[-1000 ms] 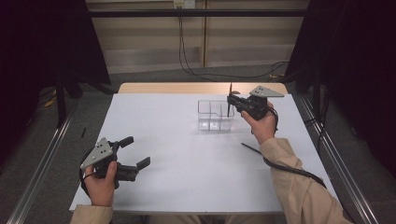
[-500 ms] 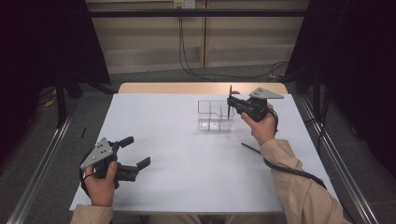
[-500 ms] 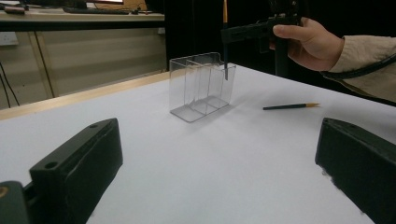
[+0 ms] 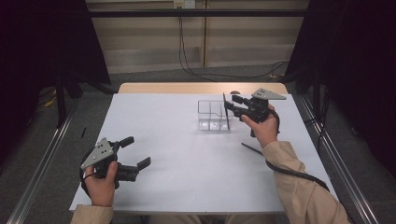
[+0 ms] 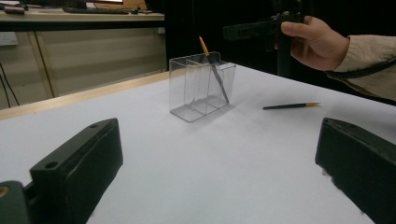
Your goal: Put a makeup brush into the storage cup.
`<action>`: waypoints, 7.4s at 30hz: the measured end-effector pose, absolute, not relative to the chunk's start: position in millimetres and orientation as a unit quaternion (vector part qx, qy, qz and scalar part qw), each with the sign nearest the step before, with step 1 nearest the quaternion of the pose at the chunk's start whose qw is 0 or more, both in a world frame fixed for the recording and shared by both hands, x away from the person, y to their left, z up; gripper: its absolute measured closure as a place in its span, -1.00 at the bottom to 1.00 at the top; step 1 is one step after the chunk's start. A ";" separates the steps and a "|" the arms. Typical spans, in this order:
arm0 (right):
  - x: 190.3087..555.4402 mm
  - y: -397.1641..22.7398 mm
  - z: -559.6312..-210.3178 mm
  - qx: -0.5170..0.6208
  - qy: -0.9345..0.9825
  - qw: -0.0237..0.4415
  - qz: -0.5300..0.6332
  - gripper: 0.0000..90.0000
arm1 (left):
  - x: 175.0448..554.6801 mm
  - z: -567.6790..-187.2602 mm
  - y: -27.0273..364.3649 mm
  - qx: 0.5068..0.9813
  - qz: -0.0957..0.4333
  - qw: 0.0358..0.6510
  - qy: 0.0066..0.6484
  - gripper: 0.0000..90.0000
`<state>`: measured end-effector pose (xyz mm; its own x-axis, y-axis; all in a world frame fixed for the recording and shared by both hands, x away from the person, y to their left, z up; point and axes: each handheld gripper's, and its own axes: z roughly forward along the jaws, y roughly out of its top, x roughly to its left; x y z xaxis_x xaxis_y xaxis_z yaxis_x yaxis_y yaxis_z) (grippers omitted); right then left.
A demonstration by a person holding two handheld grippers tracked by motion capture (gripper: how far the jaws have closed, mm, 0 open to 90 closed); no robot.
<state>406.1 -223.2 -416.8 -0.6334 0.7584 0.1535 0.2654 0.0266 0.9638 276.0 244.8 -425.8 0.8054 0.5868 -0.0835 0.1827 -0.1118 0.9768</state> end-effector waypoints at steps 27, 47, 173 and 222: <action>383.5 -235.1 -410.4 0.345 0.690 0.201 0.603 -0.67 | 275.1 -424.1 244.7 0.727 0.169 0.611 0.263 -0.99; 366.1 -249.4 -414.2 0.342 0.697 0.203 0.597 -0.74 | 274.2 -423.9 243.6 0.728 0.169 0.611 0.262 -0.99; 303.9 -311.8 -435.4 0.374 0.763 0.152 0.504 -0.77 | 273.1 -423.0 242.9 0.727 0.168 0.612 0.261 -0.99; 262.5 -322.1 -436.1 0.362 0.743 0.177 0.534 -0.83 | 273.1 -427.0 240.7 0.734 0.164 0.607 0.258 -0.99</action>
<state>262.5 -322.1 -436.1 -0.6750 0.7272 0.1246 0.3495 0.1665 0.9220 273.1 240.7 -427.0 0.8135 0.5769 -0.0732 0.1797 -0.1297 0.9751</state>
